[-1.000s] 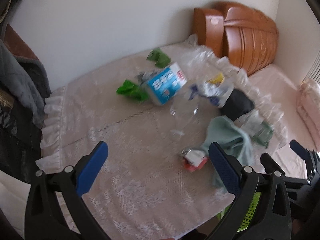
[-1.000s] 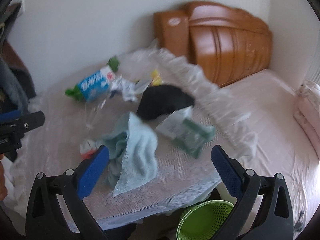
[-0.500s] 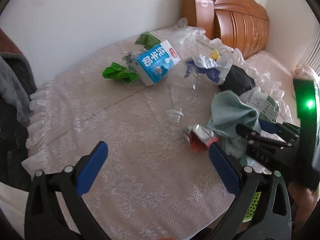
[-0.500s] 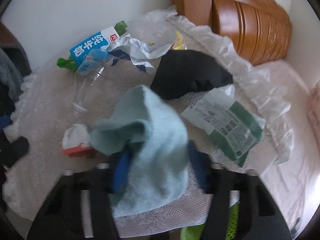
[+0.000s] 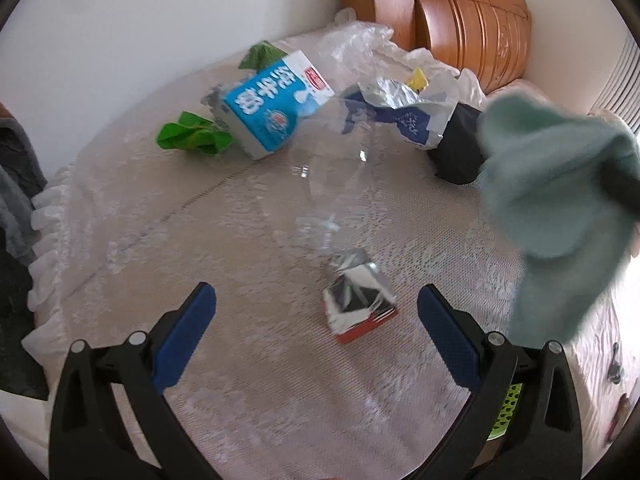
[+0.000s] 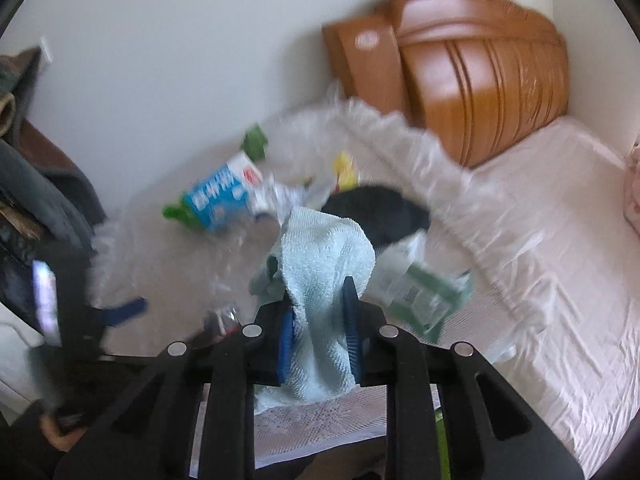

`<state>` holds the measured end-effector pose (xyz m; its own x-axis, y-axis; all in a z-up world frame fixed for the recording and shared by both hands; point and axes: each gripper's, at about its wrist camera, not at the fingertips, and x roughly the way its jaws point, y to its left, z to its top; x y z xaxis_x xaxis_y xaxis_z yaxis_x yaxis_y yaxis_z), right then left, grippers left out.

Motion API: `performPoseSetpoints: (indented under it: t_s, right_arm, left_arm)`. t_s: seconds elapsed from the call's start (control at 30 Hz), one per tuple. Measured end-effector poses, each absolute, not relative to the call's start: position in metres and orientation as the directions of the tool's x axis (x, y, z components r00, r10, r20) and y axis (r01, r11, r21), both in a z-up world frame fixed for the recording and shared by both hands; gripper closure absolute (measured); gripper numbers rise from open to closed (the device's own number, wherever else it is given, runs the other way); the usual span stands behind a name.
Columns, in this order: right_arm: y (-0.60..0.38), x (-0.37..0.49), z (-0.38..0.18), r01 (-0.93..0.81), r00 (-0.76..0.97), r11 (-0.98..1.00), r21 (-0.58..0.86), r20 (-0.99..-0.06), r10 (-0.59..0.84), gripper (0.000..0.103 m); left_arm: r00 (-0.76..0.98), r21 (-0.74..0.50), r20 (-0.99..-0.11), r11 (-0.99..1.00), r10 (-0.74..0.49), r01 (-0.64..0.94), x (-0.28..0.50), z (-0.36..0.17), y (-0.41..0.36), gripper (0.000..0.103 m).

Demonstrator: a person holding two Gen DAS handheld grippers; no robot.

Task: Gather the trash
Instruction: 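Grasp the red-and-silver packet with the left gripper while the right gripper holds the towel, then carry the towel and packet to the green wastebasket and release both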

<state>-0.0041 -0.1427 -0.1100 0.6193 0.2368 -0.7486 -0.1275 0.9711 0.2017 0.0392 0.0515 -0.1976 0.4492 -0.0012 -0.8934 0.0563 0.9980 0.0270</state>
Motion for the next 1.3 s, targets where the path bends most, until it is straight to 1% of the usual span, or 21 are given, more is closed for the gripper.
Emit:
performPoseSetpoints:
  t_s: [0.2, 0.27, 0.43, 0.5, 0.53, 0.6, 0.63, 0.7, 0.73, 0.77, 0.87, 1.07, 1.2, 1.3]
  right_arm:
    - [-0.169, -0.024, -0.077, -0.096, 0.681, 0.978, 0.183, -0.705, 0.198, 0.081]
    - [-0.178, -0.031, -0.072, -0.084, 0.688, 0.98, 0.181, -0.701, 0.188, 0.081]
    - [-0.198, -0.043, -0.071, -0.06, 0.694, 0.983, 0.171, -0.701, 0.164, 0.08]
    - [-0.204, -0.046, -0.072, -0.056, 0.693, 0.983, 0.173, -0.703, 0.163, 0.08]
    - [-0.206, -0.048, -0.073, -0.056, 0.693, 0.983, 0.173, -0.702, 0.163, 0.08]
    - [-0.21, -0.049, -0.073, -0.057, 0.693, 0.983, 0.172, -0.702, 0.163, 0.079]
    - [-0.212, -0.05, -0.074, -0.059, 0.694, 0.984, 0.17, -0.701, 0.163, 0.079]
    - [-0.215, -0.052, -0.074, -0.062, 0.696, 0.984, 0.17, -0.699, 0.165, 0.079]
    - [-0.216, -0.052, -0.074, -0.063, 0.697, 0.983, 0.17, -0.698, 0.165, 0.079]
    - [-0.217, -0.053, -0.075, -0.063, 0.697, 0.983, 0.171, -0.698, 0.167, 0.079]
    - [-0.22, -0.054, -0.077, -0.06, 0.696, 0.982, 0.177, -0.698, 0.168, 0.079]
    - [-0.232, -0.065, -0.082, -0.029, 0.702, 0.984, 0.178, -0.697, 0.147, 0.079]
    - [-0.246, -0.085, -0.086, 0.017, 0.704, 0.986, 0.168, -0.702, 0.107, 0.079]
    - [-0.262, -0.108, -0.095, 0.07, 0.683, 0.987, 0.143, -0.728, 0.057, 0.078]
  left_arm:
    - [0.411, 0.044, -0.911, 0.999, 0.029, 0.028, 0.055, -0.217, 0.034, 0.006]
    - [0.41, 0.051, -0.911, 0.999, 0.04, 0.016, 0.056, -0.219, 0.03, 0.007]
    - [0.39, 0.024, -0.92, 0.999, 0.038, -0.043, 0.063, -0.222, 0.033, 0.01]
    - [0.372, 0.039, -0.927, 0.998, 0.056, -0.054, 0.066, -0.226, 0.032, 0.018]
    - [0.362, 0.045, -0.93, 0.998, 0.061, -0.052, 0.066, -0.227, 0.031, 0.025]
    - [0.337, 0.059, -0.939, 0.997, 0.075, -0.058, 0.067, -0.233, 0.029, 0.031]
    - [0.329, 0.057, -0.942, 0.997, 0.074, -0.061, 0.067, -0.235, 0.029, 0.039]
    - [0.328, 0.028, -0.943, 0.997, 0.051, -0.075, 0.065, -0.236, 0.03, 0.046]
    - [0.329, 0.013, -0.943, 0.997, 0.037, -0.077, 0.065, -0.236, 0.03, 0.055]
    - [0.33, 0.002, -0.944, 0.997, 0.026, -0.073, 0.064, -0.236, 0.03, 0.059]
    - [0.352, 0.006, -0.936, 0.998, 0.027, -0.061, 0.062, -0.233, 0.029, 0.062]
    - [0.373, -0.019, -0.928, 1.0, -0.019, 0.002, 0.046, -0.217, 0.03, 0.063]
    - [0.405, -0.008, -0.913, 0.995, -0.046, 0.096, 0.029, -0.191, 0.021, 0.063]
    - [0.418, -0.022, -0.903, 0.984, -0.095, 0.177, 0.014, -0.171, 0.004, 0.063]
